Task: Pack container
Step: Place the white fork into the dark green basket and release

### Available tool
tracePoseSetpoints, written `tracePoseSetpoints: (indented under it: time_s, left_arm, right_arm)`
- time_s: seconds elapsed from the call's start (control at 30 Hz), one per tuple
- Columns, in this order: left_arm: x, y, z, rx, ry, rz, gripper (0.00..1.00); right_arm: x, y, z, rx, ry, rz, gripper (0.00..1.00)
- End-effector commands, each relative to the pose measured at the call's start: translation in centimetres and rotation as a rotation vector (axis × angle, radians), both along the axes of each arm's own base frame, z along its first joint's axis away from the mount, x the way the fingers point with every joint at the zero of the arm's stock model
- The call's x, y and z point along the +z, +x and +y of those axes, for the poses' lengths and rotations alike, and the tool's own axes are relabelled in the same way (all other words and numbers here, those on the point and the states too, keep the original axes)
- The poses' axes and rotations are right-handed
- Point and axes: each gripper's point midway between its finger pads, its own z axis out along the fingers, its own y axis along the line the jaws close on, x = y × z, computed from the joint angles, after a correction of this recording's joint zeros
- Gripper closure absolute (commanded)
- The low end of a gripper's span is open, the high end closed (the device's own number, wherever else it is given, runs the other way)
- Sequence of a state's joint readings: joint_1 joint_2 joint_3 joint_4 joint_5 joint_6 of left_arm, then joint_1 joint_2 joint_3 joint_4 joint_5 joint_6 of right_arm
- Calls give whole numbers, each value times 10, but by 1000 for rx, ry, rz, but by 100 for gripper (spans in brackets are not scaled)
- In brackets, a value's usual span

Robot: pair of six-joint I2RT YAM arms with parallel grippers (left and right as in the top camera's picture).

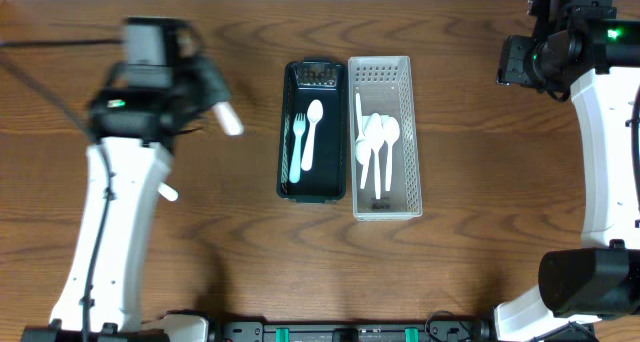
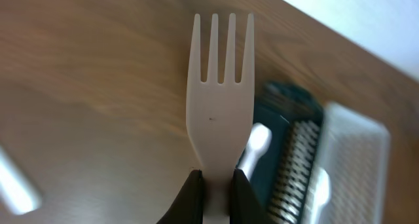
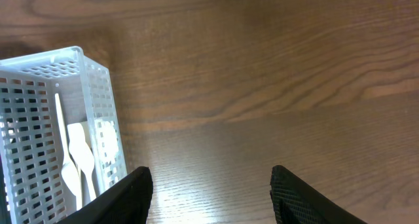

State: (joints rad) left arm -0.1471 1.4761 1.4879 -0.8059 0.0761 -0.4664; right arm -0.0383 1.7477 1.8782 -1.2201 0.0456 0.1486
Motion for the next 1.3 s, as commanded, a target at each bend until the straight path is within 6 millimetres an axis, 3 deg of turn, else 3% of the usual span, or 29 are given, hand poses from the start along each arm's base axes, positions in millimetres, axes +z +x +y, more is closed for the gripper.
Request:
tracePoseSetpoints:
  time_s: [0.0,0.1,0.2,0.37,0.5,0.57,0.63,0.73,0.9,1.1,1.27]
  left_arm:
    - [-26,5,-51,-141,23,44,94]
    - [-53,9,-86,-248,57,82,94]
    - [-94,12,-107,-308,90,164,94]
    - [-159,8,-118,-336,130,316,94]
    - [-184,4,-119,-341,147,379,93]
    - [-185,4,-118,-355,155,378,77]
    - [-183,5,-119,-374,164,368,66]
    - [-176,7,-119,-409,179,350,57]
    - [-148,18,-119,-468,238,304,56]
    - [-82,34,-103,-473,366,213,56]
    - [-29,46,-58,-328,410,117,53]
  right_arm:
    - [2,0,-8,-13,-13,-5,39]
    - [2,0,-8,-13,-13,-4,39]
    - [2,0,-8,-13,-13,-2,39]
    - [2,-1,-8,-13,-13,-1,39]
    - [1,-1,-8,-13,-13,2,39]
    - [1,-1,-8,-14,-13,2,39]
    - [1,-1,-8,-13,-13,2,39]
    - [1,-1,-8,-13,-13,2,39]
    - [1,-1,-8,-13,-13,2,39]
    - [1,-1,-8,-14,-13,2,39]
    - [1,-1,-8,-14,-13,2,39]
